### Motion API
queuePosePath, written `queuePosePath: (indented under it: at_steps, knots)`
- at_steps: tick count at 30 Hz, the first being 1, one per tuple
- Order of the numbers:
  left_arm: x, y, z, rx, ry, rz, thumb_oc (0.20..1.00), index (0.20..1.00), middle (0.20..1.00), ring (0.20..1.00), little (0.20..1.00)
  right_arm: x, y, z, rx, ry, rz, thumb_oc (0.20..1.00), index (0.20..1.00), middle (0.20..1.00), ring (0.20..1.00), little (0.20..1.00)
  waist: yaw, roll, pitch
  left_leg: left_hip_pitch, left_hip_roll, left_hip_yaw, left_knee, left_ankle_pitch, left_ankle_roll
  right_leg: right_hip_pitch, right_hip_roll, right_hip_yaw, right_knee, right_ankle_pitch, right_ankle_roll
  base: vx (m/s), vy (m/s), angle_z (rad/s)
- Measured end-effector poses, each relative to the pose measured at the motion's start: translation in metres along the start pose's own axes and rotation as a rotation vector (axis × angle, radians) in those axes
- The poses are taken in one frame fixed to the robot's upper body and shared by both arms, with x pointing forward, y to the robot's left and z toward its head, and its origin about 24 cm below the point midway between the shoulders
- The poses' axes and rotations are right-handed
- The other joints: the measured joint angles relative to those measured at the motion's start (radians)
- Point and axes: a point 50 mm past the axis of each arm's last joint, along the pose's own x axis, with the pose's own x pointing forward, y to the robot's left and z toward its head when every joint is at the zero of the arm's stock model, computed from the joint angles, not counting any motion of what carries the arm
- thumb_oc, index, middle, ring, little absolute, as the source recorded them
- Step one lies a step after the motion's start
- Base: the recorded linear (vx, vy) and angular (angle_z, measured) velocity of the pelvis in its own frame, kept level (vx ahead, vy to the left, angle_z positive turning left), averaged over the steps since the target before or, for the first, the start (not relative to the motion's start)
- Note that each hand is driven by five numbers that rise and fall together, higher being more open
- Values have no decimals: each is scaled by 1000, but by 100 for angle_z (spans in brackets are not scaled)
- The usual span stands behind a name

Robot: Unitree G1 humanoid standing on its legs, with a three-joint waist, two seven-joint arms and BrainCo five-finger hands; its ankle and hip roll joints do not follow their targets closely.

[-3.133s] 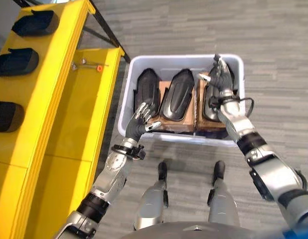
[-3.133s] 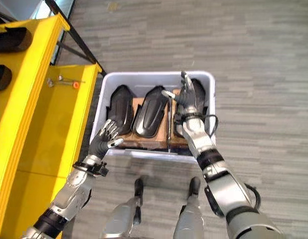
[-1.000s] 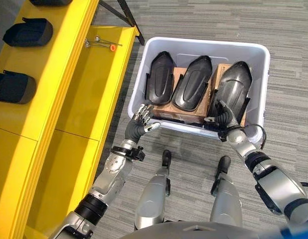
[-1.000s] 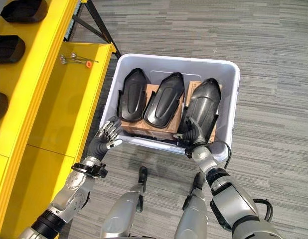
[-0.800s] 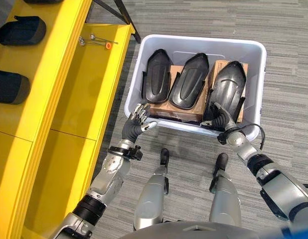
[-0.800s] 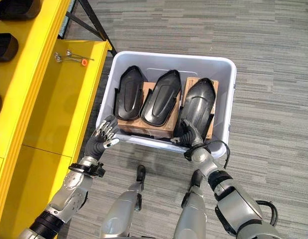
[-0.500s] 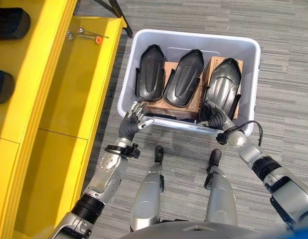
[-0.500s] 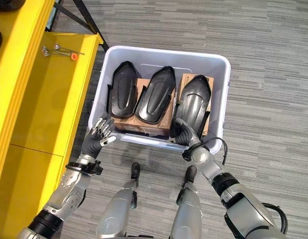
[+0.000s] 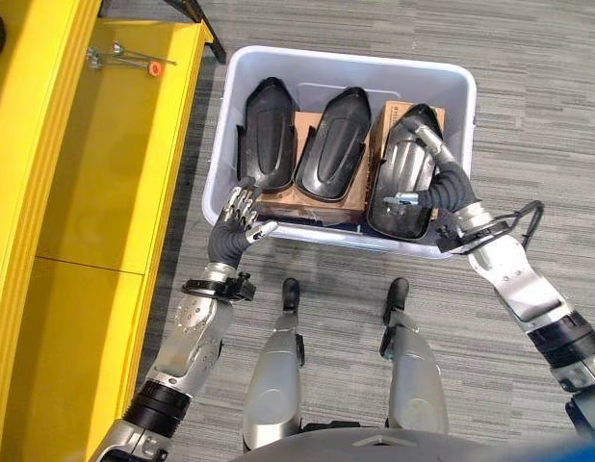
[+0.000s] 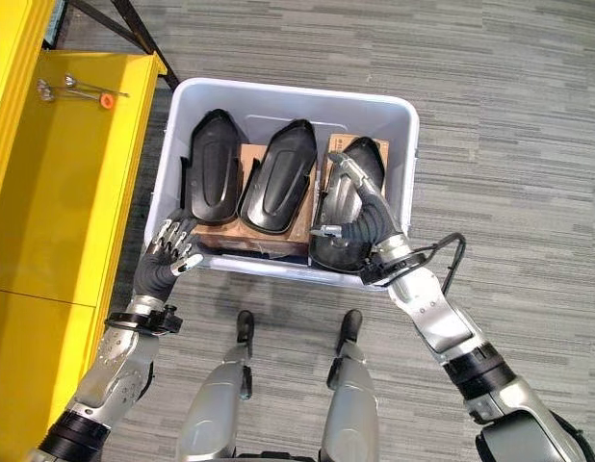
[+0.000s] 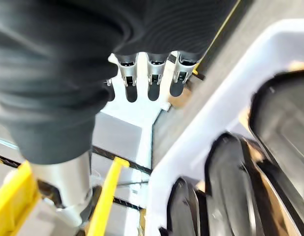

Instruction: Move parts from the plastic box to the shelf.

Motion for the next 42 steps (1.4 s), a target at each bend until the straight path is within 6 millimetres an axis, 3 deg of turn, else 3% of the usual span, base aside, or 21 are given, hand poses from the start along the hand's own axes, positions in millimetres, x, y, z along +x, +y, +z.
queuePosePath:
  at_steps: [5,10,17,27,33,42]
  knots:
    - [-1,1,0,3,0,13,1000,1000,1000,1000,1000,-5,0,-3,-15,7,-125,1000,1000,1000,1000,1000,-9,-1,1,2,2,20,0,-3,-3,-1,2,12,-16,9,1,-3,5,-9]
    - [3,-3,1,32,-10,25,1000,1000,1000,1000,1000,-8,13,-12,60,68,-313,1000,1000,1000,1000,1000,-27,11,8,3,-3,30,0,-7,-2,-10,-2,27,-17,12,4,-7,7,-6]
    - [3,-11,-3,26,7,0,1000,1000,1000,1000,1000,-7,18,-25,55,124,-331,1000,1000,1000,1000,1000,-23,28,17,14,-4,46,0,-7,-1,-10,-1,44,-16,16,5,0,-6,-6]
    - [2,-15,-6,21,20,-8,1000,1000,1000,1000,1000,-18,34,-62,131,337,-379,1000,1000,1000,1000,1000,-25,57,24,17,-4,50,1,-7,-1,-11,-2,50,-13,18,4,0,-3,-1]
    - [3,-16,-7,20,21,-5,1000,1000,1000,1000,1000,-21,36,-67,182,379,-394,1000,1000,1000,1000,1000,-25,59,25,17,-4,50,1,-7,-1,-11,-2,51,-13,18,4,0,0,0]
    - [3,-19,-9,17,28,-14,1000,1000,1000,1000,1000,-31,56,-86,266,507,-365,1000,1000,1000,1000,1000,-23,60,24,17,-4,50,2,-7,-1,-12,-2,50,-11,18,4,0,0,0]
